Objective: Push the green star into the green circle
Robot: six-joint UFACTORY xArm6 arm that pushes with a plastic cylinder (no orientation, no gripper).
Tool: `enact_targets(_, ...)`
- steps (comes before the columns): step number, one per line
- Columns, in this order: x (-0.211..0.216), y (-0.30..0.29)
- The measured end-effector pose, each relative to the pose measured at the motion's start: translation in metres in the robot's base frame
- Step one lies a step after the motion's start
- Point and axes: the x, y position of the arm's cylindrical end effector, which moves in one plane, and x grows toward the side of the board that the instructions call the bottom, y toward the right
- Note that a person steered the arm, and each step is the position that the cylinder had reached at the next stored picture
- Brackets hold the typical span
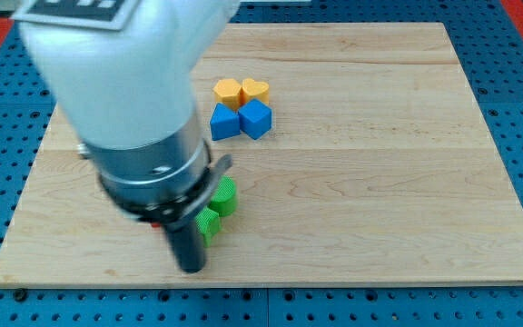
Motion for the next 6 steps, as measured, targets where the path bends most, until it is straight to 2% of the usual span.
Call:
enact_targets(1, -0.045, 0.02)
enact_targets(2, -0.066, 0.02)
enact_targets(3, -0.019, 0.042)
enact_targets(4, -0.01, -0.004)
enact_targets(5, -0.027, -0.016)
enact_targets(6, -0.062, -0.019)
